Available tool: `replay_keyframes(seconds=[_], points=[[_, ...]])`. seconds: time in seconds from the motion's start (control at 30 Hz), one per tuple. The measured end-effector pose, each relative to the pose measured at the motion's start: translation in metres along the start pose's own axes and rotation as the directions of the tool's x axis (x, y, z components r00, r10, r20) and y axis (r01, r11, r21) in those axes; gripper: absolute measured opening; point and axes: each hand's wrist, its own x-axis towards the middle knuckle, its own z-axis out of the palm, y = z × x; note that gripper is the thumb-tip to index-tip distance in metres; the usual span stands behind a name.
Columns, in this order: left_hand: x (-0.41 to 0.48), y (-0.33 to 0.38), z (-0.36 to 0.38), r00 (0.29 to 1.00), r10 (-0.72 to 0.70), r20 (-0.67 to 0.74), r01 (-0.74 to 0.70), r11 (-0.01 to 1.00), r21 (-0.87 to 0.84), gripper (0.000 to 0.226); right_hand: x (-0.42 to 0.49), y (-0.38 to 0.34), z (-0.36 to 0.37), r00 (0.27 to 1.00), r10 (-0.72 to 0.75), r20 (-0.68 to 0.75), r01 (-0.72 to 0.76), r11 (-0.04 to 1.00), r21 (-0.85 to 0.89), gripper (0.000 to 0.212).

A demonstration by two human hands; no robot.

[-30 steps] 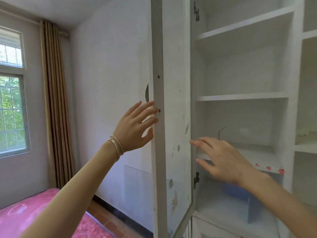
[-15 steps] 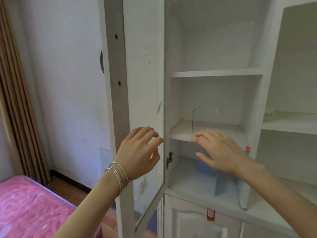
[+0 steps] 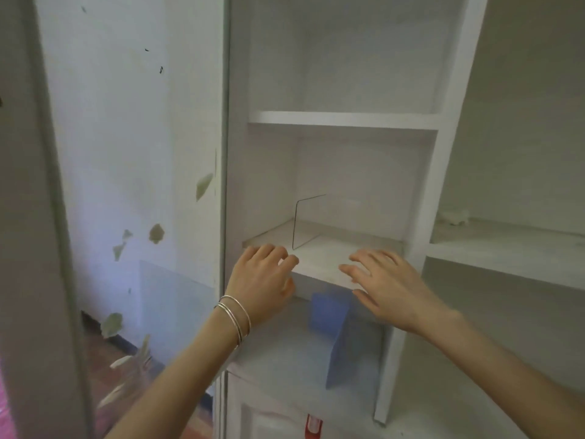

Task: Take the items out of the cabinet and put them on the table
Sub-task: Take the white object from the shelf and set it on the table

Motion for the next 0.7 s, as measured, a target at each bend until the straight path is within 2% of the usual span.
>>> replay_keyframes(seconds=[0.07,0.13,0.43,0.57,0.7], points=[[0.011,0.001,0.012,1.0,-0.009,0.003,0.009,1.0,0.005,0.026,0.005,0.013,0.012,1.0,0.004,-0.018,-0.004,1.0,0.007,0.035],[0.024,-0.003,0.024,1.0,-0.02,0.015,0.02,1.0,0.003,0.02,0.012,0.023,0.024,1.0,0.005,-0.029,-0.004,1.0,0.024,0.039],[0.085,-0.039,0.084,0.994,-0.109,-0.003,0.109,0.994,0.029,0.037,0.053,0.049,0.064,0.996,0.041,-0.075,-0.042,0.999,-0.007,0.04],[0.109,-0.059,0.105,0.998,-0.034,-0.052,0.033,0.999,-0.016,0.051,0.075,0.064,0.071,0.996,0.058,-0.062,-0.059,0.998,-0.012,0.042],[0.122,-0.076,0.12,0.985,0.109,-0.137,-0.114,0.993,-0.035,0.058,0.087,0.069,0.078,0.995,0.078,-0.068,-0.078,0.997,-0.005,0.04]])
